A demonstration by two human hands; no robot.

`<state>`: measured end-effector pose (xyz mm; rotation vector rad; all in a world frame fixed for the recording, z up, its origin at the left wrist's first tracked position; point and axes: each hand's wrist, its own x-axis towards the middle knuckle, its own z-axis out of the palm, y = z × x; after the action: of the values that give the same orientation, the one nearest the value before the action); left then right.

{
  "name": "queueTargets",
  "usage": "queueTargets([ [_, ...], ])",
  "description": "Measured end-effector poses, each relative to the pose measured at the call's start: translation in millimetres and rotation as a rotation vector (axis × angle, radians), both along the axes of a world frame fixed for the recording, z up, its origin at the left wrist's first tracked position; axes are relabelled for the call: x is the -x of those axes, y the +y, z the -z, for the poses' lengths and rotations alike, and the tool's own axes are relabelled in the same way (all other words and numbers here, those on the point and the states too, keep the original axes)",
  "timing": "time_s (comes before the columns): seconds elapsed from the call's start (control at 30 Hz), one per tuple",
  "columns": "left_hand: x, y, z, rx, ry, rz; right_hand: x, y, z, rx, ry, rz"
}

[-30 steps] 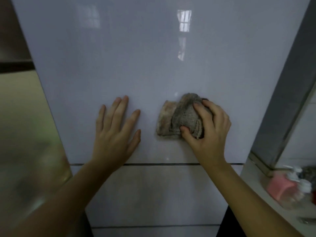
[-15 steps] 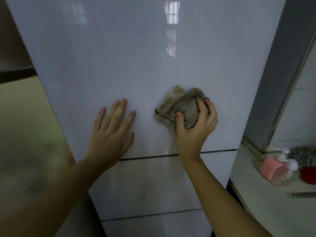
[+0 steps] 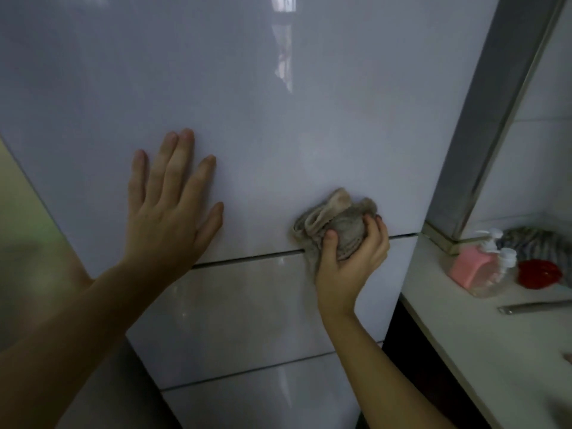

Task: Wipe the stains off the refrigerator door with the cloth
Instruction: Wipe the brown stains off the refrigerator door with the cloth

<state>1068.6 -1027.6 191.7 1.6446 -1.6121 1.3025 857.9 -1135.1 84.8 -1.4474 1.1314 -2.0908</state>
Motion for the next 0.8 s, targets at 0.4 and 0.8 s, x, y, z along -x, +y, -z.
queueTargets([
  [0.4,-4,20,-102,0.115,0.148,0.08,7,-16,-153,0.28,0.339,-0.009],
  [0.8,-49,78,-245,0.214,0.449,0.004,-48,13,-405,0.714,0.874,0.035],
])
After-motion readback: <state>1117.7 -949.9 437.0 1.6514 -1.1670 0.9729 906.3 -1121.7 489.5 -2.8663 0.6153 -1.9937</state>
